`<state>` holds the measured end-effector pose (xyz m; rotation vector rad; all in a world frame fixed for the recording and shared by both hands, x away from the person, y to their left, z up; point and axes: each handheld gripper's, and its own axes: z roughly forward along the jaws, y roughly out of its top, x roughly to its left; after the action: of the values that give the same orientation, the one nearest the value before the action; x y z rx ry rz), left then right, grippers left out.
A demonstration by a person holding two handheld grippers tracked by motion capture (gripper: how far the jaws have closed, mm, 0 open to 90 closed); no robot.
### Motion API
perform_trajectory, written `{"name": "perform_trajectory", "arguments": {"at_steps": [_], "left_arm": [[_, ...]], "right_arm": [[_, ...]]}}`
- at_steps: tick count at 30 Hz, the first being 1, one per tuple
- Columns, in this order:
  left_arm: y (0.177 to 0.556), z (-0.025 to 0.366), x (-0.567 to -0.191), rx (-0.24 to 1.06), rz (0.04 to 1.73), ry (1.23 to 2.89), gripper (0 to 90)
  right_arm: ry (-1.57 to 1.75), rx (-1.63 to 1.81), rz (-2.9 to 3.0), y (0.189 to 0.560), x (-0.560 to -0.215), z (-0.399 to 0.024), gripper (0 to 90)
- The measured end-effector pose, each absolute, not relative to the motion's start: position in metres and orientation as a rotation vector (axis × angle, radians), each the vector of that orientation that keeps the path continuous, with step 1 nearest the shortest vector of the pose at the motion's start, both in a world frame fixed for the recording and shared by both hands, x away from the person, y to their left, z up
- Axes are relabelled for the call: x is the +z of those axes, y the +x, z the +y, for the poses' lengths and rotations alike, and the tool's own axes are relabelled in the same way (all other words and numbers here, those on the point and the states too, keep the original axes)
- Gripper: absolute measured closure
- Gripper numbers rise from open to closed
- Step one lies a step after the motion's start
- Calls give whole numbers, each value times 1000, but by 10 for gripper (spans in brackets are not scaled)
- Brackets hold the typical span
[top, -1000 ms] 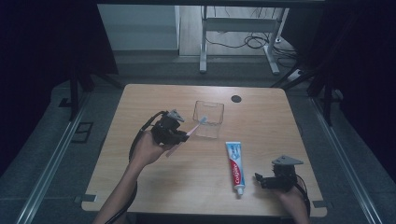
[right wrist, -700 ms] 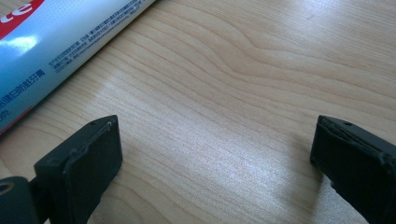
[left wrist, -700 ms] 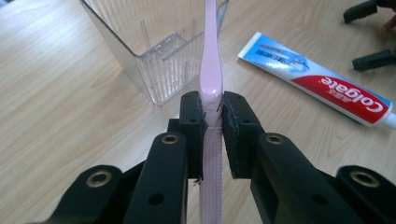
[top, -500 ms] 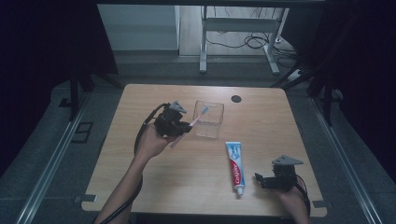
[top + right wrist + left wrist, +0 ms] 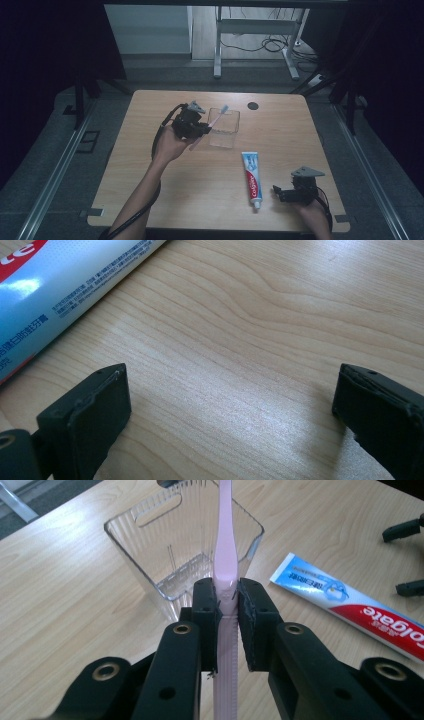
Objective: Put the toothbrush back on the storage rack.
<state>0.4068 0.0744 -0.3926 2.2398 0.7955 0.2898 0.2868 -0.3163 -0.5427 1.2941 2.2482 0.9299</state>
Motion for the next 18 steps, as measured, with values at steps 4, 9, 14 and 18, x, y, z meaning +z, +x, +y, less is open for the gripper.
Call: {"name": "perform_trajectory", "arguments": {"at_steps": [4, 9, 14, 18], "left_arm": [[413, 71, -391, 298, 795, 2228, 789], [419, 65, -391, 305, 806, 2208, 789], [426, 60, -389, 315, 797, 2198, 789], [430, 55, -388, 327, 792, 2188, 789]], "right_arm": [[1294, 930, 2248, 287, -543, -316, 16], [1294, 930, 2248, 287, -543, -316, 16], [1294, 930, 2249, 287, -543, -316, 14], [1293, 930, 2251, 287, -543, -316, 12]]}}
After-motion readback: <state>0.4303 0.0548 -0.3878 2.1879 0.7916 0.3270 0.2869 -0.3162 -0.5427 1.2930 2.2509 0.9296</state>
